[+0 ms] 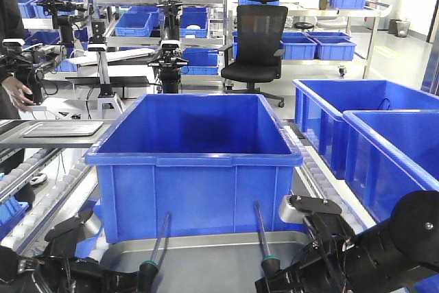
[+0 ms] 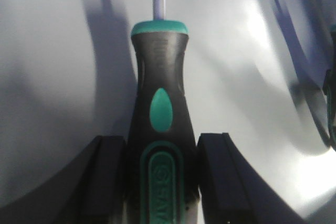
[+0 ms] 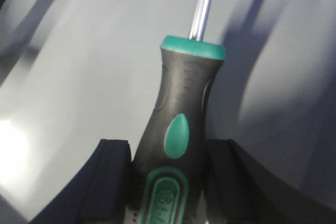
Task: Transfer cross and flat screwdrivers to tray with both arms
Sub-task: 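Lower both screwdrivers down onto the grey metal tray, then open both grippers to release the screwdrivers onto the tray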
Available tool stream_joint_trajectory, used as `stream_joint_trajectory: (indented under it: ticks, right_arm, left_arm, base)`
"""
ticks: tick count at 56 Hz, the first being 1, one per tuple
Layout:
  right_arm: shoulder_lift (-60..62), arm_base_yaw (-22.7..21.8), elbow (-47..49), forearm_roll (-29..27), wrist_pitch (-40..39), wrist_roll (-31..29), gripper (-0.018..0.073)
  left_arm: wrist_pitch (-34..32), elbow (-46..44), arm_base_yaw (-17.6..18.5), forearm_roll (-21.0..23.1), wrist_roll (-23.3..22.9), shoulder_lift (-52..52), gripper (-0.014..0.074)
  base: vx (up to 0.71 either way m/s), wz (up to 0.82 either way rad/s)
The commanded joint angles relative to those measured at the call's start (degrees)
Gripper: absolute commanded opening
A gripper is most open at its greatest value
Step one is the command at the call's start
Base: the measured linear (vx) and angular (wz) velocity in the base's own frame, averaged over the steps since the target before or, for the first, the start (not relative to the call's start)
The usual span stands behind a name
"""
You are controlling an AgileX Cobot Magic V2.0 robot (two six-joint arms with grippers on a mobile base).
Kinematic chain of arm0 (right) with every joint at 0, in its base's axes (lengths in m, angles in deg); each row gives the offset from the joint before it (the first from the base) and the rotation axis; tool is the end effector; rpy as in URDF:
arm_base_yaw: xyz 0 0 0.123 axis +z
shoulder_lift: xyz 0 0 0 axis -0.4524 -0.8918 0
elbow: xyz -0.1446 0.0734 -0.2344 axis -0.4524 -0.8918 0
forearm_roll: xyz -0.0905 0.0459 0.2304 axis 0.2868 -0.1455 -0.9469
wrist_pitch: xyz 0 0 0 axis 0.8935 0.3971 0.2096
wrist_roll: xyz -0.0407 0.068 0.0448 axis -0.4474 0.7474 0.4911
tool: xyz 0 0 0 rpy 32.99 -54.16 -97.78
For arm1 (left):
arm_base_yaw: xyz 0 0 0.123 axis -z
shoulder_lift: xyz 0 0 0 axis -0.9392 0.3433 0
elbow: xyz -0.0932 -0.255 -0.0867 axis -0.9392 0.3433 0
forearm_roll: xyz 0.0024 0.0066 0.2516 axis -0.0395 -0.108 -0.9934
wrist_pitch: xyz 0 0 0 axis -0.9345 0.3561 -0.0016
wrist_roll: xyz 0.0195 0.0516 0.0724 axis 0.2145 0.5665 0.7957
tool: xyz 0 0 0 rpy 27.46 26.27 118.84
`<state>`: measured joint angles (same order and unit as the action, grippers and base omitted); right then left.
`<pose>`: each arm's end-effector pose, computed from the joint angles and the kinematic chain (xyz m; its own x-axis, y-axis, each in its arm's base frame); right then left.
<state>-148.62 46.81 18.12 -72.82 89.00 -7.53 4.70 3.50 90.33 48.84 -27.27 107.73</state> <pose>0.2697 0.1333 0.2613 -0.8876 -0.1600 -0.4319 -0.3458 0.8509 0.3954 0.2500 -0.1359 0.2455 -0.9214 -0.1047 -0.3741 0.1513 0.7903 -0.5938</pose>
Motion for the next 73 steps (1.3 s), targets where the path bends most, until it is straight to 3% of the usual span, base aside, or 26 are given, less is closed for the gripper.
stream_joint_trajectory:
  ticks: [1,12,19,30,40,53,60,67,73]
  right_arm:
    - [1.82,-0.01,1.86,-1.30,-1.91,-0.06,0.0215]
    - [1.82,-0.01,1.86,-1.60,-1.91,-0.06,0.0440]
    - [1.82,-0.01,1.86,-1.65,-1.91,-0.06,0.0518]
    - [1.82,-0.01,1.86,-1.65,-1.91,-0.06,0.0536]
    - [1.82,-0.01,1.86,-1.65,-1.79,-0.06,0.0533]
    - [2.22,-0.06,1.86,-1.58,-0.54,-0.06,0.0525]
    - [5.38,-0.07,1.86,-1.58,0.47,-0.12,0.0459]
    - [11.68,-0.07,1.86,-1.17,1.10,-0.12,0.0337]
    - [19.04,-0.07,1.86,-0.65,1.62,-0.12,0.0183]
  left_arm:
    - [-2.62,-1.22,0.30,2.34,1.27,-2.90,0.0048]
    - [-4.11,-1.22,0.30,2.29,2.44,-6.22,0.0160]
    - [-3.49,-1.22,0.30,2.16,2.44,-6.66,0.0269]
    - [-2.50,-1.22,0.30,2.16,2.44,-6.61,0.0440]
    - [-0.32,-1.22,0.30,2.16,2.44,-6.61,0.0510]
    - [2.36,-1.22,0.30,2.16,2.54,-6.66,0.0512]
    - [5.32,-1.22,0.30,2.16,3.92,-8.07,0.0477]
    - [6.26,-1.22,0.30,2.16,5.51,-12.89,0.0365]
    - [4.93,-1.22,0.30,2.04,5.81,-19.54,0.0209]
  base:
    - [0.00,0.00]
    - [0.00,0.00]
    - [0.00,0.00]
    - [0.00,0.00]
    - [0.00,0.00]
    - [0.00,0.00]
    - [0.00,0.00]
    - [0.00,0.00]
    - [0.00,0.00]
